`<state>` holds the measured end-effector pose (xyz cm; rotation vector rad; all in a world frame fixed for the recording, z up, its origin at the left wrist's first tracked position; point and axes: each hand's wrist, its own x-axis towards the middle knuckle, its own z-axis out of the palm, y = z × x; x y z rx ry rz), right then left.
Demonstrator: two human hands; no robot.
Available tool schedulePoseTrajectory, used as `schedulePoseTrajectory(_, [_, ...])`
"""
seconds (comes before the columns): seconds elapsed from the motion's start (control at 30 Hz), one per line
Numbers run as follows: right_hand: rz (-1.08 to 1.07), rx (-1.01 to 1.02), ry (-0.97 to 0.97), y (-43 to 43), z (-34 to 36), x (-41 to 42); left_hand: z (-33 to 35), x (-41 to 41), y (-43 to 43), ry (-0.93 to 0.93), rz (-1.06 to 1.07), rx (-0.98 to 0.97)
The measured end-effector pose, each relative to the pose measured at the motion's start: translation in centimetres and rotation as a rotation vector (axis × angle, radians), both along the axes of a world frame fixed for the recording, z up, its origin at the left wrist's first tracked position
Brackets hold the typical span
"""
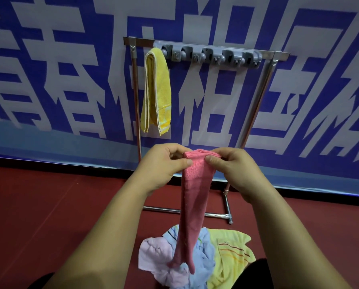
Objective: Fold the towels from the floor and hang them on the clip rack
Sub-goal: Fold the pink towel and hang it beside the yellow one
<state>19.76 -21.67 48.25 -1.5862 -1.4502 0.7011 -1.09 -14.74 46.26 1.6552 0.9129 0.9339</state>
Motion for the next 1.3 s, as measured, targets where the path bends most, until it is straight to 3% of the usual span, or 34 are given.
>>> schedulePoseTrajectory(0.33, [-0.052,0.169,0.161,1.3,2.6,-0.6,1.7,0.8,0.8,-0.287,-0.068,-0.14])
schedulePoseTrajectory(0.57, [-0.117,0.231,0.271,1.4,5.0,-0.7,1.4,1.4,0.6,-0.236,-0.105,-0.197])
schedulePoseTrajectory(0.97, [-0.151,0.248,0.155,0.2,6.9,-1.2,0.6,2.0,-0.1,-0.415,-0.137,-0.272])
schedulePoseTrajectory(1.07, [-0.132,0.254,0.1,0.0,7.5,-1.4,0.7,2.0,-0.4,-0.392,-0.185,-0.324])
schedulePoseTrajectory(1.3, [-0.156,0.246,0.174,-0.4,8.1,-0.8,0.2,1.6,-0.8,-0.356,-0.233,-0.331])
